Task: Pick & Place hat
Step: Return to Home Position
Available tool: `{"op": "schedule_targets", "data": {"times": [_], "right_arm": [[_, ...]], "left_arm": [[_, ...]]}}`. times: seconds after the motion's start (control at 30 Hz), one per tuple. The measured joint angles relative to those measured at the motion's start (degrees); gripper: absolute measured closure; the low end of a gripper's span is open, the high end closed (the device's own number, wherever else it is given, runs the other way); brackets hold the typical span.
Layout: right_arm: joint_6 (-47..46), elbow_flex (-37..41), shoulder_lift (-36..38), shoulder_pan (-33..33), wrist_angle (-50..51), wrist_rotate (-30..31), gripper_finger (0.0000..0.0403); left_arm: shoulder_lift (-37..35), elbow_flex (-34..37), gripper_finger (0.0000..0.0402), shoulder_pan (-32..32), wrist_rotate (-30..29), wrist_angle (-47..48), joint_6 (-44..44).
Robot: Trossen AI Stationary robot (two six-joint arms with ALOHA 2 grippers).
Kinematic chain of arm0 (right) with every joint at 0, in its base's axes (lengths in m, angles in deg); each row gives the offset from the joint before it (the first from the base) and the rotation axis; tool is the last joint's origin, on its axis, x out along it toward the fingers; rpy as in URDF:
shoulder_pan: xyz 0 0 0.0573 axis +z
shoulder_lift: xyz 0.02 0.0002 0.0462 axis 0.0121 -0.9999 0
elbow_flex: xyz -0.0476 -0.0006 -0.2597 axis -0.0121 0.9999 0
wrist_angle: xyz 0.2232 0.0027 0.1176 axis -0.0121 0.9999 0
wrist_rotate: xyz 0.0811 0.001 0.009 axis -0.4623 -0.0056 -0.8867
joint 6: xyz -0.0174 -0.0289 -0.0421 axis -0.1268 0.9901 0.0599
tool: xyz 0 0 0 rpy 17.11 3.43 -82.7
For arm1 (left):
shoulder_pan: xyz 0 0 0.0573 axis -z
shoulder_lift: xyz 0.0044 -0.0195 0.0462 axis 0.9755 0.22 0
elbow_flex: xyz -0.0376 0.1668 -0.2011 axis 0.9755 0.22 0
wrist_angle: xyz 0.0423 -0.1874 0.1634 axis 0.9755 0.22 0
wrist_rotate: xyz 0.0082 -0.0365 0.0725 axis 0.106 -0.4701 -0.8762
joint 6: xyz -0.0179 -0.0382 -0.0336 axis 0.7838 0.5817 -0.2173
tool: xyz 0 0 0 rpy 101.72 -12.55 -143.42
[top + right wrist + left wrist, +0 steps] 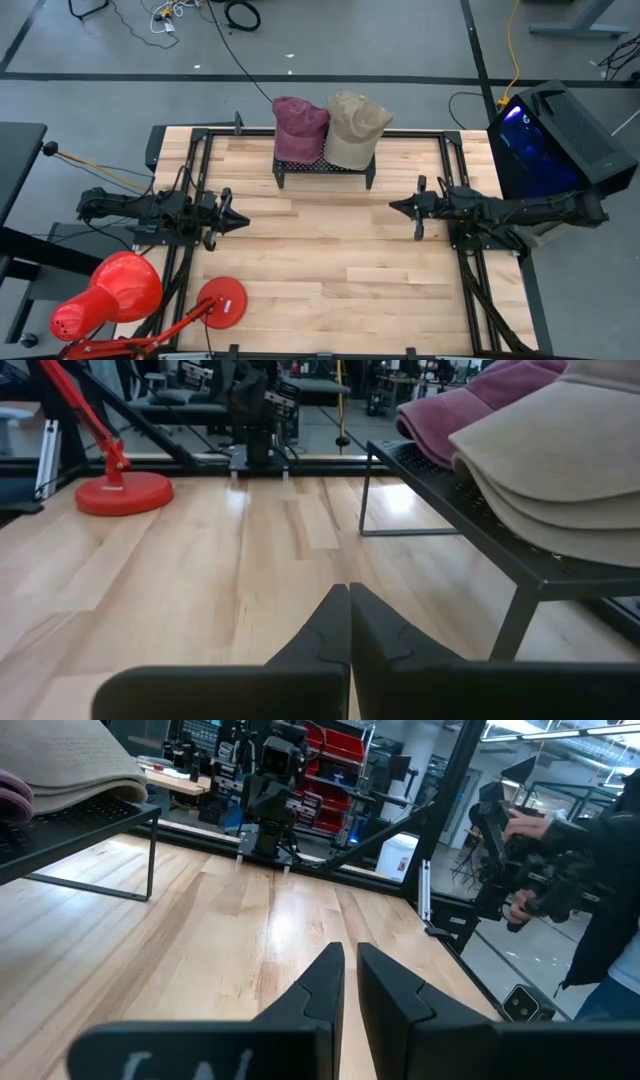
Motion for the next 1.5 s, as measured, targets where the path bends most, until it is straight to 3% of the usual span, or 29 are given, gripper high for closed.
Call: {"op": "schedule_targets", "data": {"times": [0.93, 1.17, 1.5], "right_arm": [[1.2, 2.0, 19.9, -3.0, 9.0, -0.3, 0.0403], [-1.7, 2.0, 23.0, -2.9, 13.1, -5.7, 0.0403], [-2.9, 1.9, 26.5, -2.5, 15.4, -5.8, 0.0403]], "left_arm": [[0.0, 0.0, 0.0362, 0.0, 0.0, 0.0, 0.0], [0.0, 0.0, 0.0362, 0.0, 0.0, 0.0, 0.0], [0.0, 0.0, 0.0362, 0.0, 0.0, 0.0, 0.0]]}}
